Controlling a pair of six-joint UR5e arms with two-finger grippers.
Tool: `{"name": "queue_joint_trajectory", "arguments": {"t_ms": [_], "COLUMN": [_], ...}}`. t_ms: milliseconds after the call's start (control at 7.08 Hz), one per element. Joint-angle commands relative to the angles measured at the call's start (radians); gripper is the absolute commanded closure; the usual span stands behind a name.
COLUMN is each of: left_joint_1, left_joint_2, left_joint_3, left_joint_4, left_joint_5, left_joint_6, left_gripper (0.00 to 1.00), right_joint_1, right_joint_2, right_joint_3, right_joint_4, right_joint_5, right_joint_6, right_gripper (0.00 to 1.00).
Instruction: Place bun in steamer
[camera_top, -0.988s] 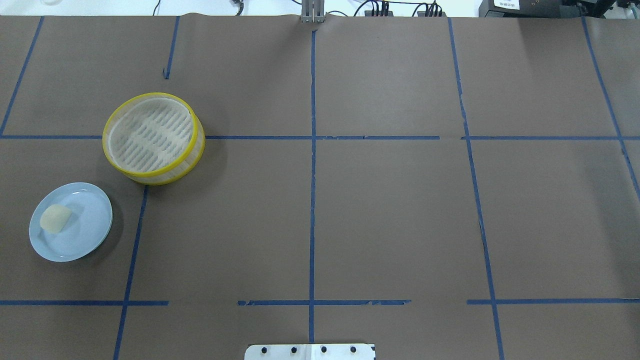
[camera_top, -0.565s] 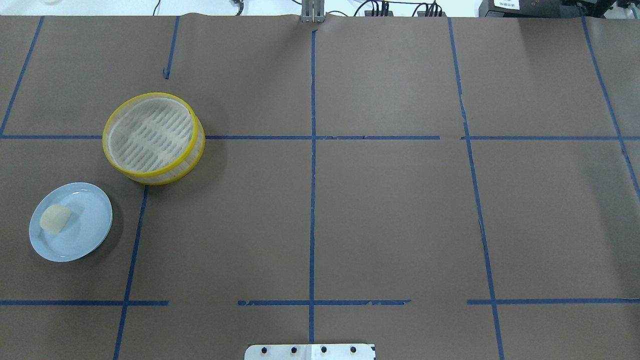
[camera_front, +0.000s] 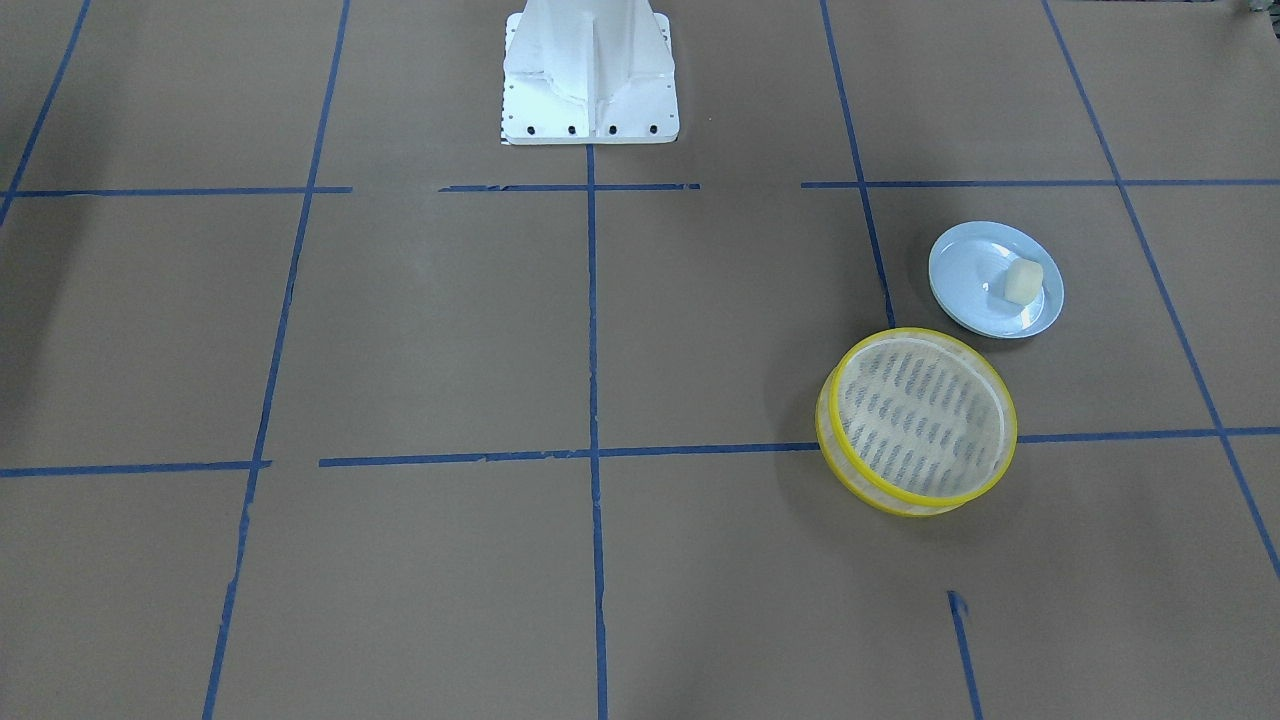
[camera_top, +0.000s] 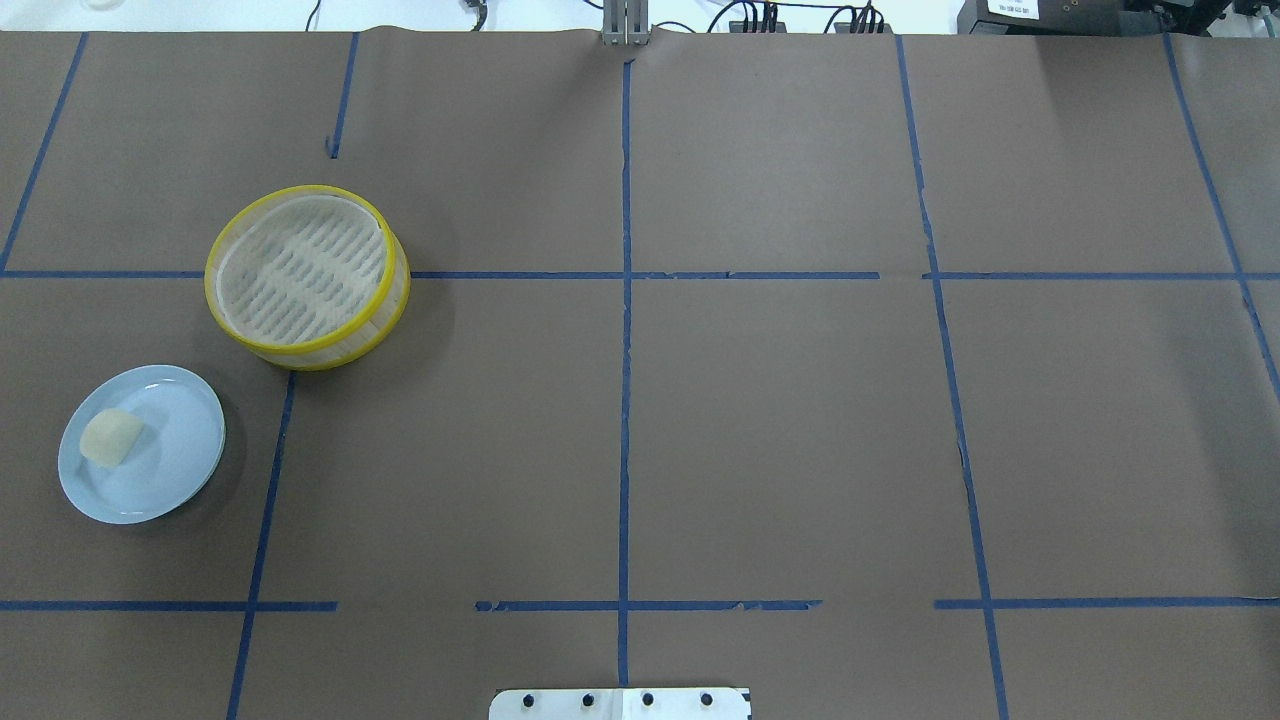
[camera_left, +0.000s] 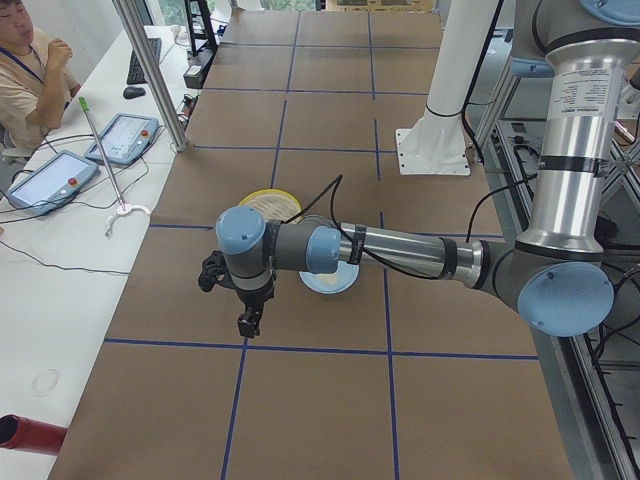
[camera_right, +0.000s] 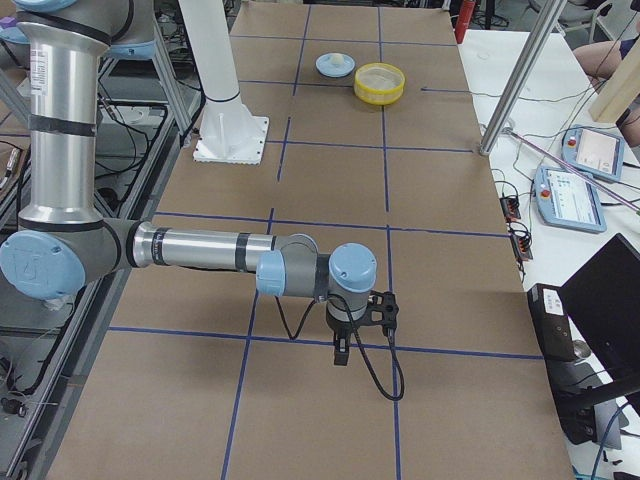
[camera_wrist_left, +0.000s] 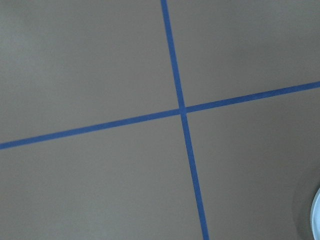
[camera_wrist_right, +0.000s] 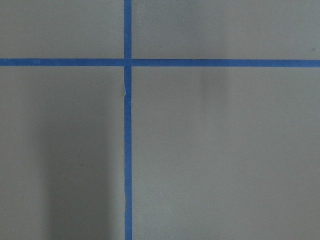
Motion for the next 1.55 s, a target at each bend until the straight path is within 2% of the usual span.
{"name": "queue_joint_trajectory", "arguments": {"t_ms": [0, 141, 282, 424, 565, 706, 847, 988, 1129, 1271, 1412], "left_joint_1": [0.221, 0.315, 0.342, 0.45, 0.5, 0.508, 0.567, 0.592, 0.645, 0.682, 0.686], "left_joint_2": [0.0, 0.0, 0.002, 0.003, 0.071, 0.163, 0.257, 0.288, 0.288, 0.285, 0.279], "left_joint_3": [-0.049, -0.066, -0.066, -0.072, -0.123, -0.137, -0.137, -0.135, -0.122, -0.118, -0.112], "left_joint_4": [-0.138, -0.198, -0.299, -0.311, -0.384, -0.547, -0.701, -0.764, -0.765, -0.768, -0.768], "left_joint_5": [0.024, 0.118, 0.132, 0.151, 0.235, 0.238, 0.251, 0.276, 0.285, 0.344, 0.348], "left_joint_6": [-0.3, -0.397, -0.413, -0.541, -0.584, -0.615, -0.704, -0.723, -0.761, -0.784, -0.787], "left_gripper": [0.1, 0.11, 0.07, 0.08, 0.08, 0.07, 0.06, 0.05, 0.05, 0.01, 0.01], "right_joint_1": [0.0, 0.0, 0.0, 0.0, 0.0, 0.0, 0.0, 0.0, 0.0, 0.0, 0.0], "right_joint_2": [0.0, 0.0, 0.0, 0.0, 0.0, 0.0, 0.0, 0.0, 0.0, 0.0, 0.0], "right_joint_3": [0.0, 0.0, 0.0, 0.0, 0.0, 0.0, 0.0, 0.0, 0.0, 0.0, 0.0], "right_joint_4": [0.0, 0.0, 0.0, 0.0, 0.0, 0.0, 0.0, 0.0, 0.0, 0.0, 0.0], "right_joint_5": [0.0, 0.0, 0.0, 0.0, 0.0, 0.0, 0.0, 0.0, 0.0, 0.0, 0.0], "right_joint_6": [0.0, 0.0, 0.0, 0.0, 0.0, 0.0, 0.0, 0.0, 0.0, 0.0, 0.0], "right_gripper": [0.0, 0.0, 0.0, 0.0, 0.0, 0.0, 0.0, 0.0, 0.0, 0.0, 0.0]}}
